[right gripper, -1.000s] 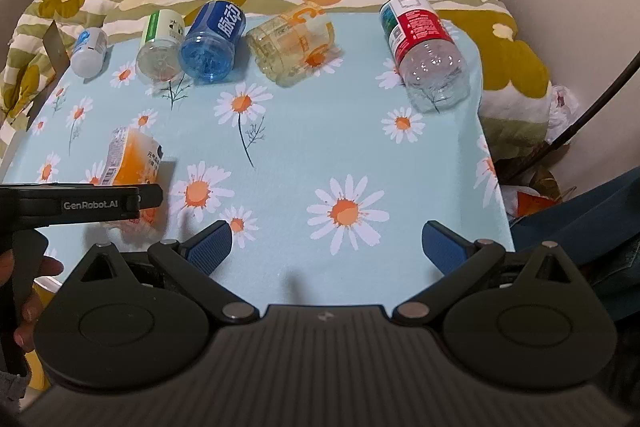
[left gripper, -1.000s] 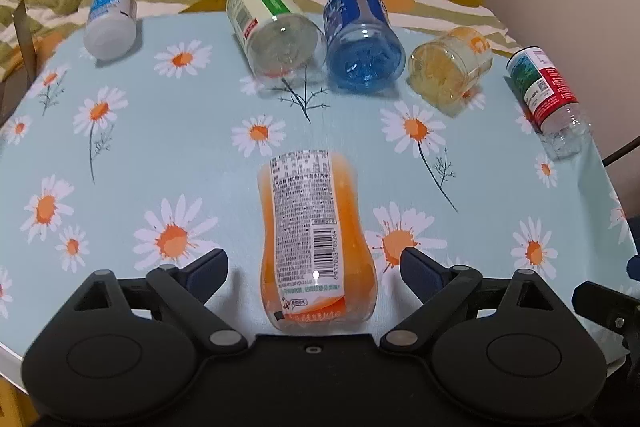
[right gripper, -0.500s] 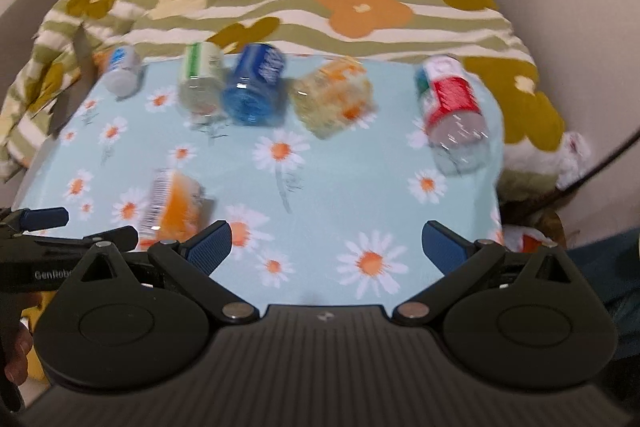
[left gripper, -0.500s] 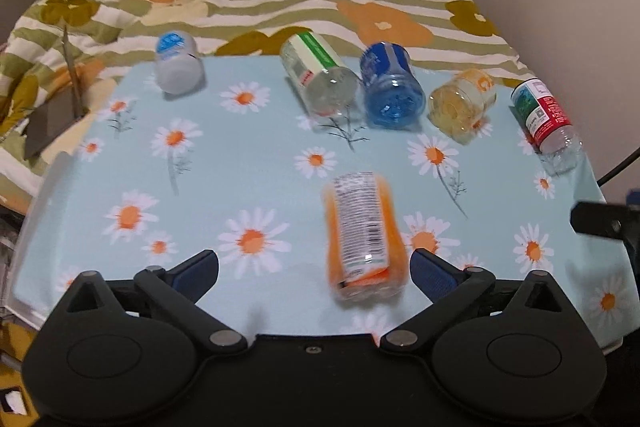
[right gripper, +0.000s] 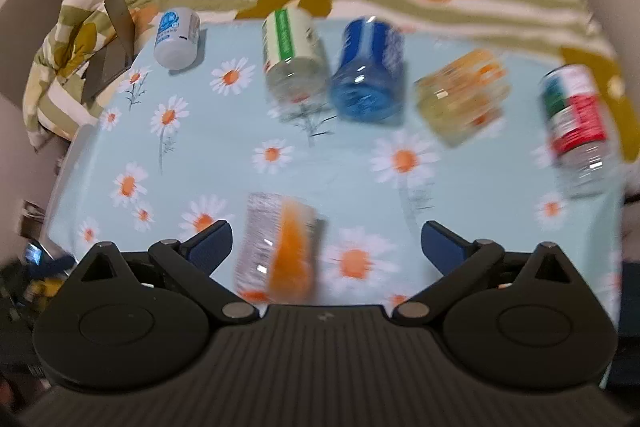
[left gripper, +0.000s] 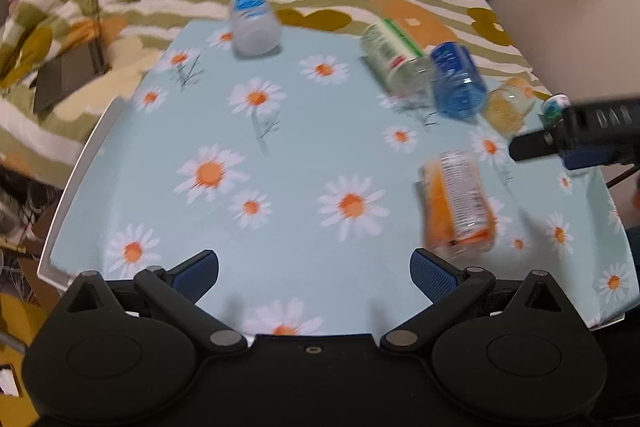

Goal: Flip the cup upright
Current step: 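Lift the orange-labelled bottle and rotate it so its base points down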

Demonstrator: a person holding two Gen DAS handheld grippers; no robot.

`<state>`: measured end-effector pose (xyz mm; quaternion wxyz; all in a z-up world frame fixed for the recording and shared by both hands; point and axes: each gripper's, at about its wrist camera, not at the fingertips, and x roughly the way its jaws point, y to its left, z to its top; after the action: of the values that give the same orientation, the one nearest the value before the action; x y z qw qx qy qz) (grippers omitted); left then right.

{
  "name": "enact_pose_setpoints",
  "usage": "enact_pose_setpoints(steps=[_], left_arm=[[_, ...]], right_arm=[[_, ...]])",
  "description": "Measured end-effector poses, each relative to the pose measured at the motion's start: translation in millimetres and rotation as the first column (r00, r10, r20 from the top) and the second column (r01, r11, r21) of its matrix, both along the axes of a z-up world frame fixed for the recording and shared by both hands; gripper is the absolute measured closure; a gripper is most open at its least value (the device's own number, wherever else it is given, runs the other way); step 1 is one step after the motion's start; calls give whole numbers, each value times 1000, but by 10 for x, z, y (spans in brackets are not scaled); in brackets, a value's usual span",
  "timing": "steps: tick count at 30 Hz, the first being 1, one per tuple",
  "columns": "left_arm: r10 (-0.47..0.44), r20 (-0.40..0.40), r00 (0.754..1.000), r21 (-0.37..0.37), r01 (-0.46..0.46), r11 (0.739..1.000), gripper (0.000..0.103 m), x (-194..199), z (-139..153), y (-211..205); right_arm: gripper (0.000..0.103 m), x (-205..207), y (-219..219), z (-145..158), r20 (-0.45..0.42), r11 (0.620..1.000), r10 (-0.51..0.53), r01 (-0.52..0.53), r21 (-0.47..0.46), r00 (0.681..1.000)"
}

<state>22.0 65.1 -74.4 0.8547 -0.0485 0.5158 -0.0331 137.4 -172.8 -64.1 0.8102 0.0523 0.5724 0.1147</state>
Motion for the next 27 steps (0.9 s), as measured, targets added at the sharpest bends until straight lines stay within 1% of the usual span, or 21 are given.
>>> enact_pose_setpoints(steps=[5, 7, 11, 16, 19, 22, 27], left_arm=[[24, -44, 999, -46, -26, 999, 0, -15, -148, 337], [29, -54, 998, -53, -32, 998, 0, -17, -187, 441], [33, -67, 997, -62, -37, 997, 0, -1, -240, 587], [34, -73, 997, -72, -39, 997, 0, 14, -256, 676], [33, -70, 997, -74, -38, 996, 0, 30, -251, 703], [35, -69, 997, -80, -41, 996, 0, 47, -245, 718], [29, -63, 998, -80, -34, 996, 0, 65, -234, 705]], right_arm=[[1, 269, 131, -292, -119, 999, -31, 34, 20, 992], [14, 326, 158, -399, -161, 999, -37, 40, 21, 986], [17, 380, 192, -540, -213, 998, -51, 58, 29, 976], [25, 396, 242, -611, -249, 996, -64, 76, 36, 966], [26, 369, 268, -617, -253, 995, -75, 89, 45, 965], [30, 353, 296, -640, -255, 993, -89, 106, 56, 963], [32, 324, 264, -645, -246, 988, -113, 135, 74, 963]])
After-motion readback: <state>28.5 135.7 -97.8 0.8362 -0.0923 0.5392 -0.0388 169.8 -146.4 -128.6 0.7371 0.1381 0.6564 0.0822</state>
